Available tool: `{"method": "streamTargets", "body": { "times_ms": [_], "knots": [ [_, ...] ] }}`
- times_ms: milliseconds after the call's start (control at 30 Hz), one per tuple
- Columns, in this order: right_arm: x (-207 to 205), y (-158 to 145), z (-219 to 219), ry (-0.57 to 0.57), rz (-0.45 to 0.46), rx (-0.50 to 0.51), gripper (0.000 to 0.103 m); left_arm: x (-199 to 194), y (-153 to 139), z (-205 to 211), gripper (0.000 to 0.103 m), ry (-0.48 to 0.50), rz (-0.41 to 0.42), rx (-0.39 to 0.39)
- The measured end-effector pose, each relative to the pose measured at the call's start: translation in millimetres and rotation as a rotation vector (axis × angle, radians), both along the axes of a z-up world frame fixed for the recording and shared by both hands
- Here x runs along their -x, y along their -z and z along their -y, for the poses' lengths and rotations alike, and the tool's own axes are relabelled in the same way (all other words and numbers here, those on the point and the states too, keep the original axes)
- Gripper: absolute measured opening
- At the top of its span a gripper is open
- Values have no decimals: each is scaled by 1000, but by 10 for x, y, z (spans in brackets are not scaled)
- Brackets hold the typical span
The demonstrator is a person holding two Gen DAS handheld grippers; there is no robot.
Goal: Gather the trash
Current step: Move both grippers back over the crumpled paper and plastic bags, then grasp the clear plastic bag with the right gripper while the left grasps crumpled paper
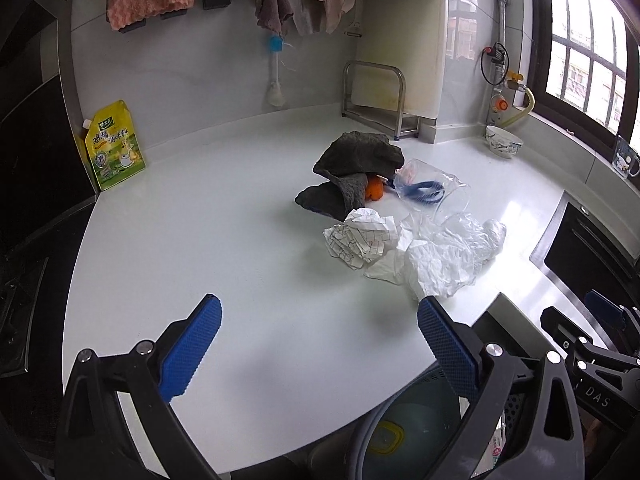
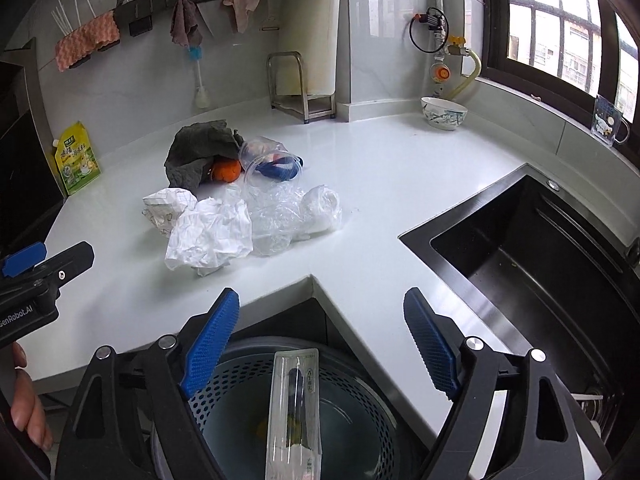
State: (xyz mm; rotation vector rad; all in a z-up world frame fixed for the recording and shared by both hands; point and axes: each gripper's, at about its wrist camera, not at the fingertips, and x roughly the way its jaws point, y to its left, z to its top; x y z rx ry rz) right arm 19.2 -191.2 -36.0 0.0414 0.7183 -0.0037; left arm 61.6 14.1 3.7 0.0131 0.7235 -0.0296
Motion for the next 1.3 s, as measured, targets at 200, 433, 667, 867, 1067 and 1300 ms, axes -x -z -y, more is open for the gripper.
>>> {"method": "streamTargets", "body": {
  "times_ms": [200, 433, 667, 867, 1067, 1300],
  "knots": [
    [-237, 32, -133, -39, -14, 7, 81, -221, 98, -40, 97, 1, -22, -17],
    [-555, 30, -95, -37, -20, -2, 81, -462, 158, -63, 97, -7, -36, -7],
    [-810, 93, 52, -3, -36, -9, 81, -656, 201, -11, 97, 4, -39, -8],
    [-1019, 145, 124, -3, -56, -23, 81, -796, 266, 15, 97, 8, -55, -4],
    [-1196, 108, 125, -6, -49, -33, 81, -876, 287, 22, 97, 9, -57, -1],
    [-1404, 259, 58, -11, -115, 7, 81, -939, 303, 40, 97, 15, -59, 0]
  ]
}}
